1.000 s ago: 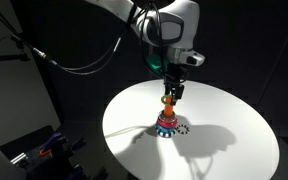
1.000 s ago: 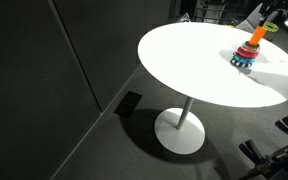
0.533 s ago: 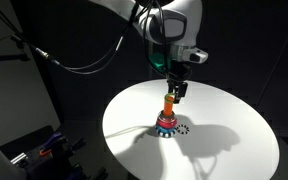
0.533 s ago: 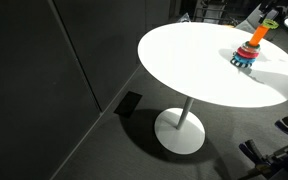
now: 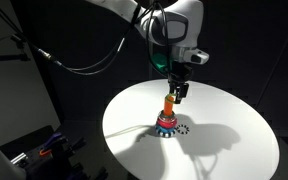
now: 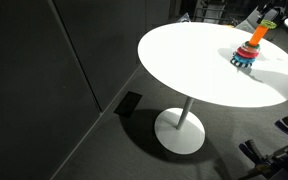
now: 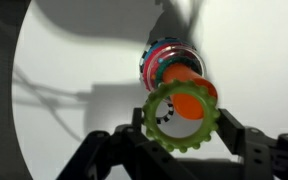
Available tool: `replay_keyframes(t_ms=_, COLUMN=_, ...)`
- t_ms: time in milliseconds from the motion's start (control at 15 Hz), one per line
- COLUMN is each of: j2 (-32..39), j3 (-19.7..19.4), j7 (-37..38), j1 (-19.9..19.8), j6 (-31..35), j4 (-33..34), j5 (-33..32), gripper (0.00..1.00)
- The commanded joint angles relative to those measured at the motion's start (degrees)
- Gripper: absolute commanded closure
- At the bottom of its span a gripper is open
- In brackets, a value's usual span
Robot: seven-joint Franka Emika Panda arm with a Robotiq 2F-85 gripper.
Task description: Pick up the light green ring and stack it on the ring stacking stand
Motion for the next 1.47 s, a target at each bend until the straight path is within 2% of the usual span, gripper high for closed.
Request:
replay_keyframes(t_ms=0, j2=1.7, j3=1.0, j7=-0.6, j1=-1.2, j6=-2.9, j4=3.2, j5=2.3, gripper=0.51)
replay_keyframes(t_ms=533, j2=0.7, j3=1.4, j7=-1.4, j1=-1.0, j6=-4.3, j4=2.5, j5=3.1, gripper=0.51)
replay_keyframes(t_ms=1400, j2=1.5, j3=0.2, j7=2.3, j1=1.2, j6=-3.3, j4=1.8, j5=-2.8, gripper=0.51)
